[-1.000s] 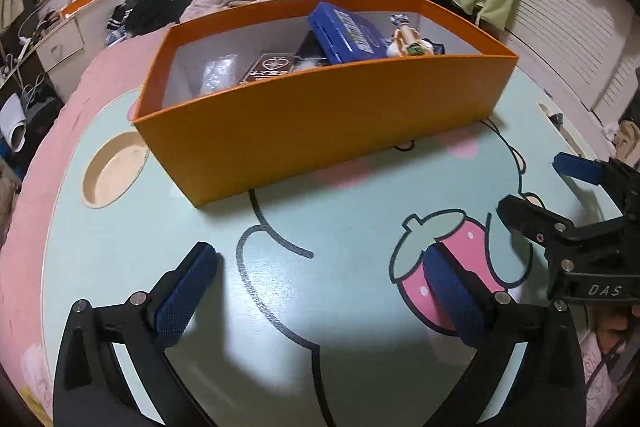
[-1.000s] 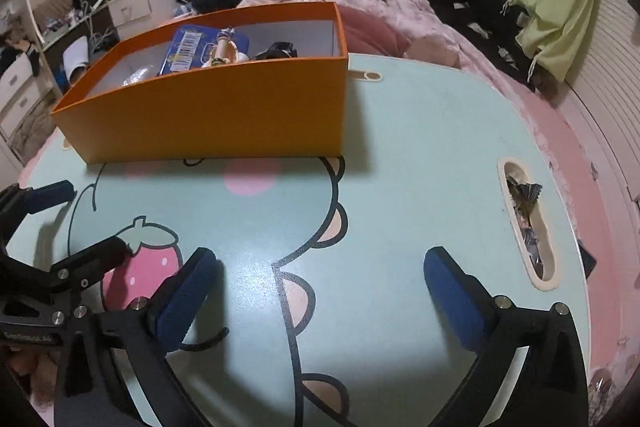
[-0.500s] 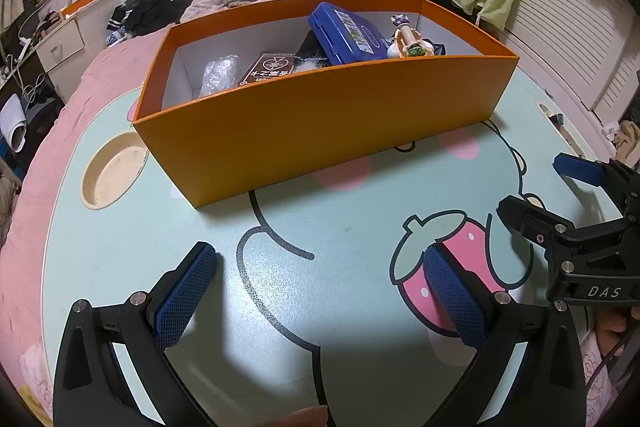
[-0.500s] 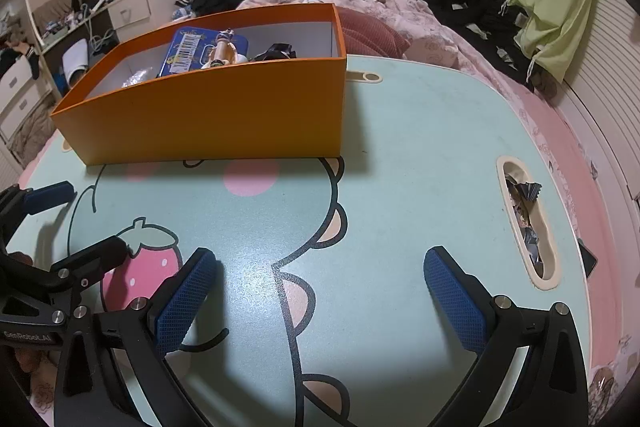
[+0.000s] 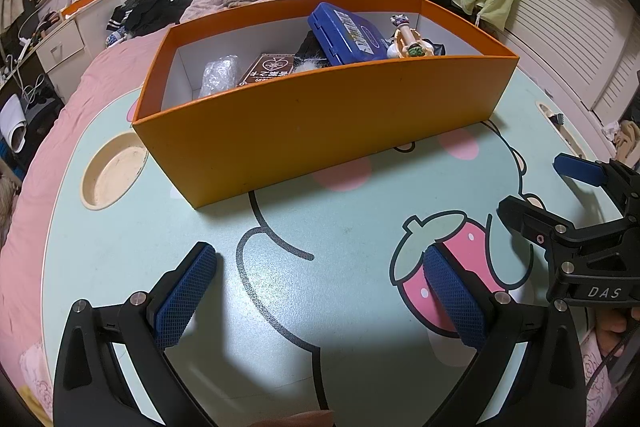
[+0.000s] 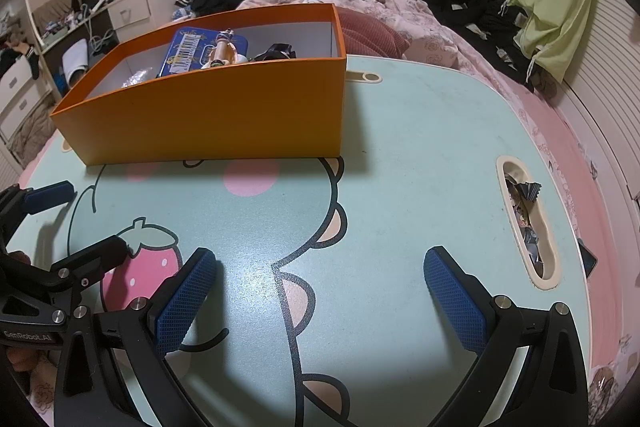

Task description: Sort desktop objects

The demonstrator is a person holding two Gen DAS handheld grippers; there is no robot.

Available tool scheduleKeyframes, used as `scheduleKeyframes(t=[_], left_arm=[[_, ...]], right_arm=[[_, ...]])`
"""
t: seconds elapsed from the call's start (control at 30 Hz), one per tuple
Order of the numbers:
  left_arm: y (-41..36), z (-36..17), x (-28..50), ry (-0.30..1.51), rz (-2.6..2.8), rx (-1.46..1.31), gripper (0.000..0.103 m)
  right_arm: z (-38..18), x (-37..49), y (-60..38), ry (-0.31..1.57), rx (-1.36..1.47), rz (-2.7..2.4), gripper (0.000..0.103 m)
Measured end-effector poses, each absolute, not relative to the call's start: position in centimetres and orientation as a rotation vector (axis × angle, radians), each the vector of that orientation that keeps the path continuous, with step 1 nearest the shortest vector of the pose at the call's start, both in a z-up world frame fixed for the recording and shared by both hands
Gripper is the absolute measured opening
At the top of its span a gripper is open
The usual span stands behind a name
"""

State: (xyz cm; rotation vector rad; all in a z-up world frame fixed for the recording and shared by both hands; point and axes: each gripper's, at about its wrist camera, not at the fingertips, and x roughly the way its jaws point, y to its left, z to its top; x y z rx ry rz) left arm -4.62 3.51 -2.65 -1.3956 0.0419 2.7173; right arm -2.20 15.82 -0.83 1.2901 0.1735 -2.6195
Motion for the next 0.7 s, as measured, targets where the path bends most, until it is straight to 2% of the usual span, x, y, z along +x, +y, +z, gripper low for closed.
scheduleKeyframes(t=[0.7], left_arm=[[3.58, -2.58, -4.56, 0.042, 2.717, -1.397, 0.103]], right_arm=[[-0.86, -2.17, 15.80, 0.173, 1.290, -2.620, 0.103]])
